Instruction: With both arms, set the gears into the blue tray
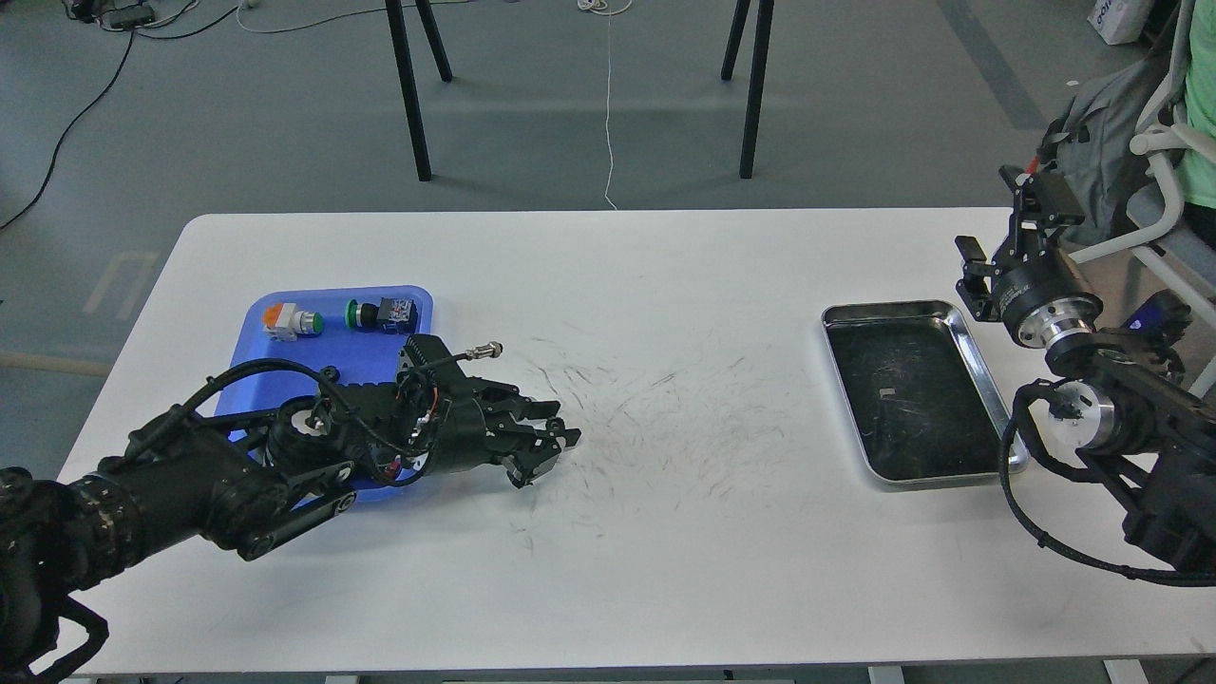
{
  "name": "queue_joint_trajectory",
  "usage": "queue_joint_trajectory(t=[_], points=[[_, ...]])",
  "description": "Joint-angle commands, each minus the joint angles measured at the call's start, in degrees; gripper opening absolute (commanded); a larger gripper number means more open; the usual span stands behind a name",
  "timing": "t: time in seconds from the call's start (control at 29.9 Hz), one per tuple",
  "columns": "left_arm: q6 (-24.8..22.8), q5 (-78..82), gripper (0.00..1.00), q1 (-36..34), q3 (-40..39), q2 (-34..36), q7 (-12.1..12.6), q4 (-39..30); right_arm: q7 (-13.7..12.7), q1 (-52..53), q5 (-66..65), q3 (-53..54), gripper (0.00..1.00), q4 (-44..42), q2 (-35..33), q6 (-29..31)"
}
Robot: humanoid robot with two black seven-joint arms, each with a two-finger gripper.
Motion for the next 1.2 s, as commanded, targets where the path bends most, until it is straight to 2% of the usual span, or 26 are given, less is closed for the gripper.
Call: queue_joint_trajectory(t=[0.0,0.17,0.37,0.9,1.17], points=[[0.09,0.00,0.44,0.28,0.18,0.00,0.00,0.28,0.04,0.00,0.00,0.00,0.96,0.03,0.04,0.00],[0.27,0.00,0.38,0.45,1.58,0.00,0.00,0.37,0.04,0.00,0.00,-0.09,0.96,0.03,0.04,-0.09],[0.18,0.00,0.22,0.54,1.67,-0.35,0.00,0.63,0.04,0.00,0.00,-0.17,0.96,-0.06,-0.05,-0.09],[-0.08,-1.23,0.16,-0.95,0.62,0.71,0.00,-0.07,0.57,0.00,0.00,-1.67,0.96,-0.06,0.04,-0.70],[-0.26,-9.04,0.16,-5.60,0.71,3.16,0.00,-0.24,0.57,0.09,0.00,-1.67,0.96,-0.06,0.21,-0.88]])
